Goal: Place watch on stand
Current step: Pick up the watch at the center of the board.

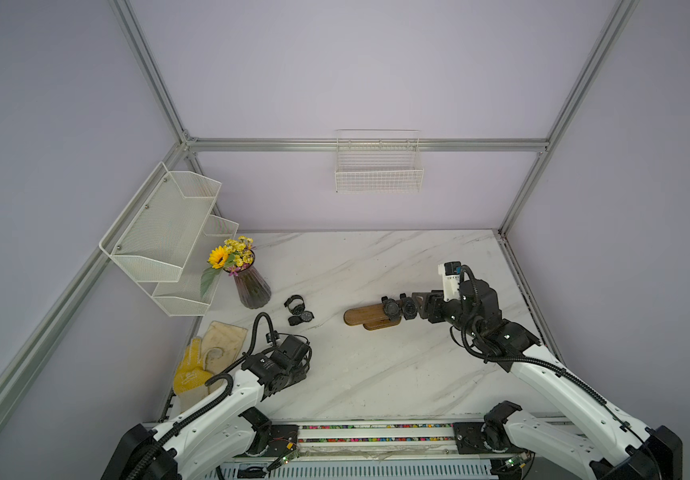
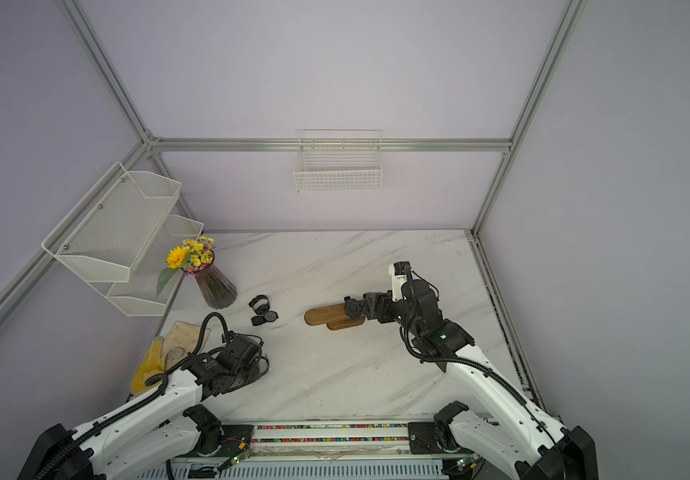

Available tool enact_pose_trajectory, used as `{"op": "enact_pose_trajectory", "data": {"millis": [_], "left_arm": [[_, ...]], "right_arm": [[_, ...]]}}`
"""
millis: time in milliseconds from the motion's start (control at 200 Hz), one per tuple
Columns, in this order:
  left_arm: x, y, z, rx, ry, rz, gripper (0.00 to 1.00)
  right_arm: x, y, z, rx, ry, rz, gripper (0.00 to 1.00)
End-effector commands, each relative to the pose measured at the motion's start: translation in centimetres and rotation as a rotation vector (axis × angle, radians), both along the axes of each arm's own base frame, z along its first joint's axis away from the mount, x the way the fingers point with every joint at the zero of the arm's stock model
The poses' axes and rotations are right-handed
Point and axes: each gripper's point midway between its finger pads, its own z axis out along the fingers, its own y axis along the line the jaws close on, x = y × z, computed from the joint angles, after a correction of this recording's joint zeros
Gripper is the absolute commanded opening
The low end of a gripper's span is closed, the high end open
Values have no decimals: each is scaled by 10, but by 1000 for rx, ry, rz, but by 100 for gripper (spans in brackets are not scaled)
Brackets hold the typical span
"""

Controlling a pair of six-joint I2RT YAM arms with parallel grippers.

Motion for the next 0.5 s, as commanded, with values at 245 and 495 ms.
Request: {"op": "enact_pose_trajectory", "data": {"millis": [245,495], "left_arm": [[24,-7,21,3,-139,-84,12],[45,-25,39,-5,-217,-198,6]], "right_arm": [[-2,2,12,40,-21,7,69],[-6,9,13,74,-3,32,68]]}}
